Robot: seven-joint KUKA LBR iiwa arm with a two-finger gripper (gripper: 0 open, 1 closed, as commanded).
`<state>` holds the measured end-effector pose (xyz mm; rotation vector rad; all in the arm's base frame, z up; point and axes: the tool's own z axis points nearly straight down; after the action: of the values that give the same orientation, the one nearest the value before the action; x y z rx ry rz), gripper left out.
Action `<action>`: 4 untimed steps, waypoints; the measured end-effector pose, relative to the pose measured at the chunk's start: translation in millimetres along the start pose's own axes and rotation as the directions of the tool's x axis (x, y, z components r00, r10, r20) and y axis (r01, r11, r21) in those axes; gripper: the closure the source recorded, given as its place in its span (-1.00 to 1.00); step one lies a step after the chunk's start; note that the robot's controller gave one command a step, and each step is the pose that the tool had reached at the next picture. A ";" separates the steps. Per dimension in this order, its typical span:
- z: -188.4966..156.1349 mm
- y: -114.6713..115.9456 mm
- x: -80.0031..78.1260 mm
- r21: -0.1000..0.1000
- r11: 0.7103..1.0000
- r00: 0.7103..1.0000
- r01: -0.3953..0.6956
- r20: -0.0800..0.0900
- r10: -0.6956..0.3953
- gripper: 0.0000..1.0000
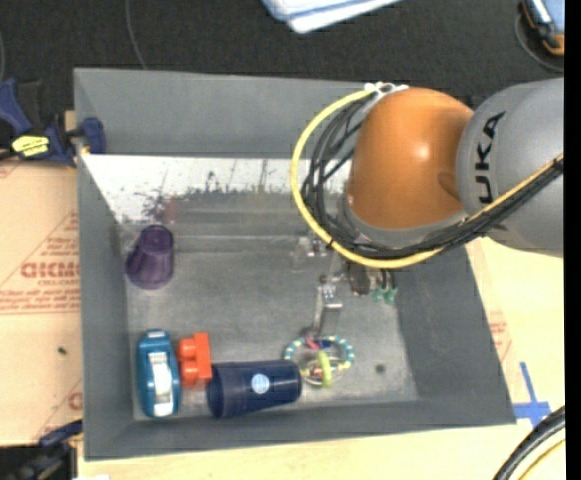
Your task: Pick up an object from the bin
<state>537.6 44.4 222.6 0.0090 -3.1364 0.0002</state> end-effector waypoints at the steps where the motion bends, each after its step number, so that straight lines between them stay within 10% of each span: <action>1: -4.8 -0.2 -1.4 -0.001 1.000 1.000 -0.002 0.008 0.002 -1.00; 2: -3.4 -0.9 -0.5 -0.001 1.000 1.000 -0.004 0.010 0.004 -1.00; 3: 68.6 29.9 11.5 0.001 0.990 0.990 0.142 0.011 -0.142 -1.00; 4: 107.3 -45.8 15.6 0.004 0.988 0.988 0.152 0.009 -0.152 -1.00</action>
Offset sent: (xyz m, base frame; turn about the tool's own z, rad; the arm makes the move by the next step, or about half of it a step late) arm -0.0433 -0.0408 -0.0733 0.0730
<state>521.7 -1.5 115.4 0.2490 -3.1356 0.0051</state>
